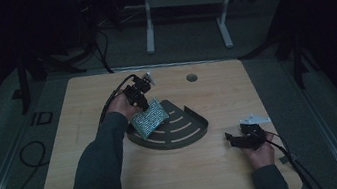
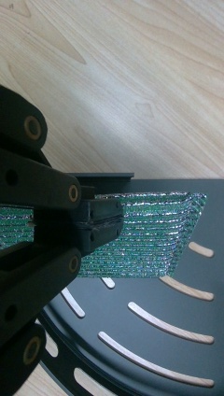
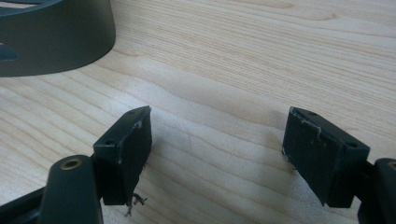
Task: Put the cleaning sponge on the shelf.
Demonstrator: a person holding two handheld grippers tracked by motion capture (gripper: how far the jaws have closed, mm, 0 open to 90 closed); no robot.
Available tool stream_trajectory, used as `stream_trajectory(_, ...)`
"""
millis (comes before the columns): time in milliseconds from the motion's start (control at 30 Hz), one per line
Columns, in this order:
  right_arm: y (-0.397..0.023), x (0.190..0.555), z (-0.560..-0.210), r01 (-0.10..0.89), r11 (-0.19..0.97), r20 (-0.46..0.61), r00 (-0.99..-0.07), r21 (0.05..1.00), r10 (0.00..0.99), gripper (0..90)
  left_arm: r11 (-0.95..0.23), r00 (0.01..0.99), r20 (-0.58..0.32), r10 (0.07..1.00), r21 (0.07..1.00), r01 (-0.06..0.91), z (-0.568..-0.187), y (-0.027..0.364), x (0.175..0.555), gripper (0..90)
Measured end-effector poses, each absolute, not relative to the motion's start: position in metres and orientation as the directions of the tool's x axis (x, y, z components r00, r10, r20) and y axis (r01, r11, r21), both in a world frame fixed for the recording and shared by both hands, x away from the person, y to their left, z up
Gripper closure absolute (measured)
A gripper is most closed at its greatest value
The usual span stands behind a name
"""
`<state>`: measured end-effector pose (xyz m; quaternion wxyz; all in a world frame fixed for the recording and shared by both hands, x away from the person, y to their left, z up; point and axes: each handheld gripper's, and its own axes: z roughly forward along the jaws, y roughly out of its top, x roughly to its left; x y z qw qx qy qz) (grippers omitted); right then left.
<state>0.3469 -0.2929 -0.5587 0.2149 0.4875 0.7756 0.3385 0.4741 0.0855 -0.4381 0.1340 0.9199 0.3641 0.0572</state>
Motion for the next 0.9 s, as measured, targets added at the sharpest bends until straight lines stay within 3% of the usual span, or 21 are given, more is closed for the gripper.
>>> stream_trajectory(900,-0.293,0.348,-0.559,0.610,0.298,-0.004,-0.436,0.734,0.900,23.4,-0.732,0.743,0.043,0.668,0.220,0.645,-0.459,0.084,0.475,89.8)
